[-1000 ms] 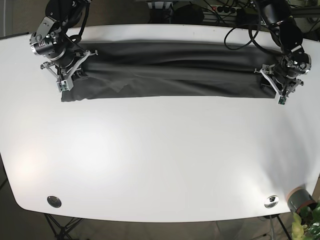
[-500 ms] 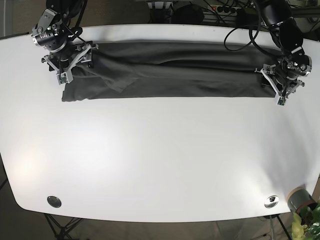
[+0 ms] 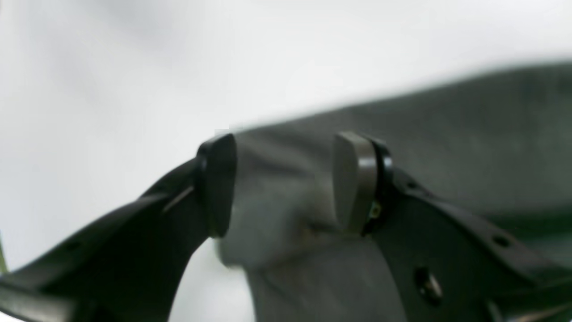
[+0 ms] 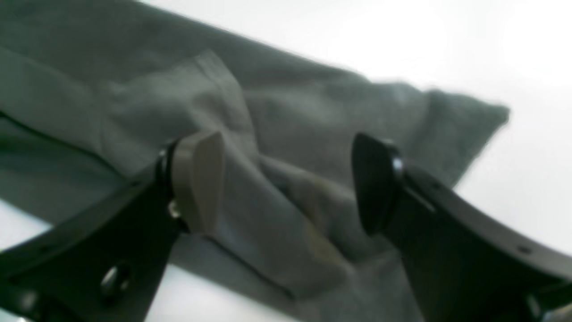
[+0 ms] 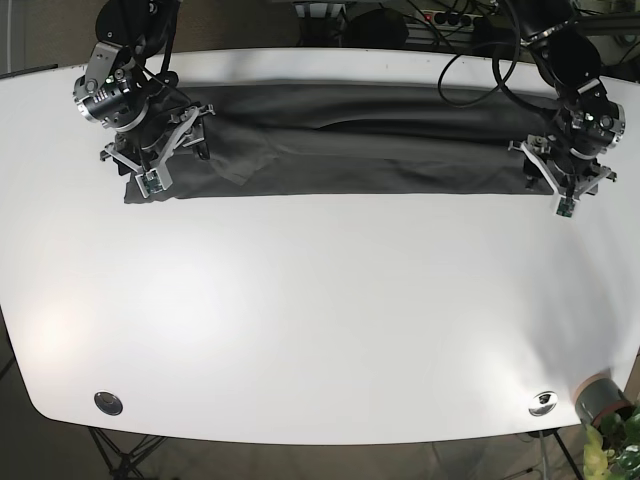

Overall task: Fold the T-shirt properly
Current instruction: 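Regrasp the folded strip ends with both grippers and straighten it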

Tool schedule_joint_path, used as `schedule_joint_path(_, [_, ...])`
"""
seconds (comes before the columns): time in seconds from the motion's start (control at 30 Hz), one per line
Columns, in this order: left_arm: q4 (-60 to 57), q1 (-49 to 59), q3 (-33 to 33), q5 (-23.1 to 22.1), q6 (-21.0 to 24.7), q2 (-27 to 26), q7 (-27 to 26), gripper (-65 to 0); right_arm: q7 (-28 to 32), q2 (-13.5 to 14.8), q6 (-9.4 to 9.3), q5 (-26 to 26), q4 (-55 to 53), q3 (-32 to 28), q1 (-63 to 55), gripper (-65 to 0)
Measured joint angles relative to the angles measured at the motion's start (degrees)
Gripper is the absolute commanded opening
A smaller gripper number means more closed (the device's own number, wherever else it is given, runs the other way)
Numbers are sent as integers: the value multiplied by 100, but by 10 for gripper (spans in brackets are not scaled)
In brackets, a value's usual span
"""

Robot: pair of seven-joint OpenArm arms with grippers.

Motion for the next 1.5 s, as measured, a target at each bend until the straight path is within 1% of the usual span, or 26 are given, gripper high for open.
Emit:
schedule_joint_path(0.1, [2, 310, 140, 13, -7, 13, 0, -338, 133, -4, 0, -13, -9, -212, -26, -220])
schedule_joint_path(0.23, [-22, 514, 109, 17, -2, 9, -2, -338, 160, -22, 13, -452, -173, -249, -114, -220])
schedule_joint_path(0.33, [-199, 560, 107, 11, 0, -17, -44, -338, 310, -17, -4, -542, -240, -214, -308, -220])
schedule_joint_path(0.5, [-649, 520, 105, -173, -7, -116, -264, -338, 463, -20, -4, -542, -715, -197, -358, -220])
schedule_joint_path(0.53, [-741, 514, 107, -227, -4, -166, -313, -338, 581, -4, -2, -511, -848, -197, -350, -220])
schedule_joint_path(0.57, [-796, 507, 114, -229, -4, -192, -323, -338, 787, 7, 4, -485, -981, -181, -339, -220])
schedule_joint_path(0.7, [-946, 330, 118, -247, -4, -208, -343, -338, 1176, 28, 9, -402, -1314, -177, -214, -220])
schedule_joint_path(0.83, [-1231, -9, 118, -225, -2, -210, -348, -338, 1353, 37, 20, -348, -1665, -87, 85, -220])
schedule_joint_path(0.9, [-1394, -205, 118, -210, 0, -216, -341, -338, 1357, 26, 70, -264, -1860, 55, 289, -220])
schedule_joint_path(0.97, [-1600, -433, 118, -170, -2, -225, -339, -338, 1362, 98, 85, -245, -2015, 105, 481, -220])
schedule_joint_path(1.1, [-1888, -835, 127, -114, -2, -212, -291, -338, 1346, 345, 146, -144, -2549, 127, 999, -220])
schedule_joint_path(1.13, [-1958, -916, 129, -118, -4, -203, -297, -336, 1338, 404, 118, -186, -2632, 125, 1126, -220])
schedule_joint_path(1.2, [-2092, -1069, 136, -120, -7, -188, -286, -335, 1281, 505, 127, -210, -2844, 125, 1349, -220])
schedule_joint_path(1.27, [-2166, -1158, 142, -116, -26, -186, -254, -335, 1298, 579, 76, -269, -2992, 125, 1486, -220])
schedule_joint_path(1.37, [-2194, -1209, 144, -114, -28, -162, -216, -335, 1386, 601, -55, -269, -3156, 136, 1615, -220])
schedule_joint_path(1.5, [-2192, -1276, 136, -133, -31, -151, -164, -335, 1362, 660, -55, -267, -3220, 125, 1655, -220])
